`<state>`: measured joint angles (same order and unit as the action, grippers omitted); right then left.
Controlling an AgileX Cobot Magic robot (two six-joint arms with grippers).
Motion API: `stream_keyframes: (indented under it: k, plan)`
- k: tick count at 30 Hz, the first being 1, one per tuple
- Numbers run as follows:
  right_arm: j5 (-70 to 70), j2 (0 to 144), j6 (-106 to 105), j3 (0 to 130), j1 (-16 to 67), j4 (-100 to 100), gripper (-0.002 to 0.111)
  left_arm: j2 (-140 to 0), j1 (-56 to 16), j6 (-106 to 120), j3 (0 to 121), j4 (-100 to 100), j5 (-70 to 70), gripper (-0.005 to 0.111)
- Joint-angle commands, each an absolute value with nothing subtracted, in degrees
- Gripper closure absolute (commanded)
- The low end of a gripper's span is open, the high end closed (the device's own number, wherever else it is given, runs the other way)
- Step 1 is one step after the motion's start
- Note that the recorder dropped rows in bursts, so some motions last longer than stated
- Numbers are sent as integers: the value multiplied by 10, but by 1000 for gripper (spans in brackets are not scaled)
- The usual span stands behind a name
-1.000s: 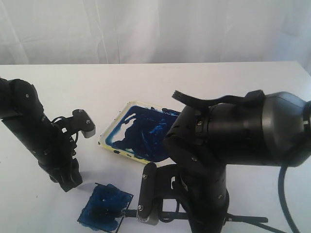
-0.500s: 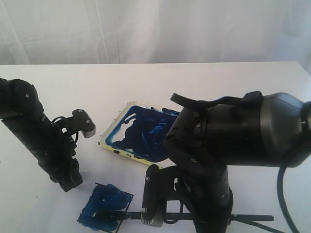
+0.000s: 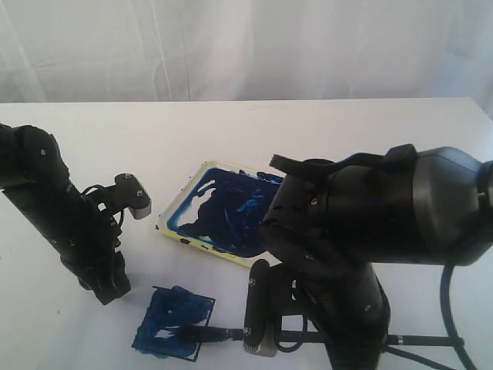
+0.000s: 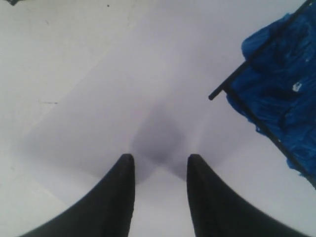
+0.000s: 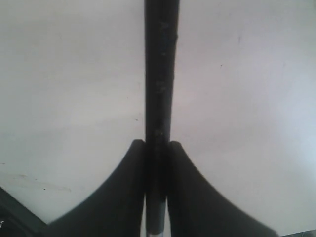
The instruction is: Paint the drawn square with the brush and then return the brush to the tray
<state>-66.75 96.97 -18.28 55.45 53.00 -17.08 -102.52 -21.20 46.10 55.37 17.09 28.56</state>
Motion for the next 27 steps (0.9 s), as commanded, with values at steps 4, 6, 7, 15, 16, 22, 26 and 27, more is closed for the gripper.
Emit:
stream_keyframes:
  k: [4, 6, 7, 15, 16, 22, 26, 27]
  plan:
    - [-700, 969, -155, 553, 531, -201, 108, -1036, -213, 458, 546, 159, 311, 65]
    - [-700, 967, -143, 553, 531, -215, 108, -1036, -213, 458, 546, 159, 311, 65]
    - [-700, 967, -144, 553, 531, -217, 108, -1036, -213, 458, 546, 159, 311, 65]
    - [-696, 938, -144, 553, 531, -218, 108, -1036, -213, 458, 546, 159, 311, 65]
    - [-696, 934, -144, 553, 531, -218, 108, -1036, -213, 458, 546, 159, 311, 65]
    - [-664, 918, -144, 553, 531, -215, 108, -1036, -213, 458, 546, 159, 311, 65]
    - [-616, 928, -152, 553, 531, -195, 108, -1036, -213, 458, 546, 159, 311, 65]
    - [-609, 935, -153, 553, 531, -191, 108, -1036, -213, 458, 546, 159, 311, 65]
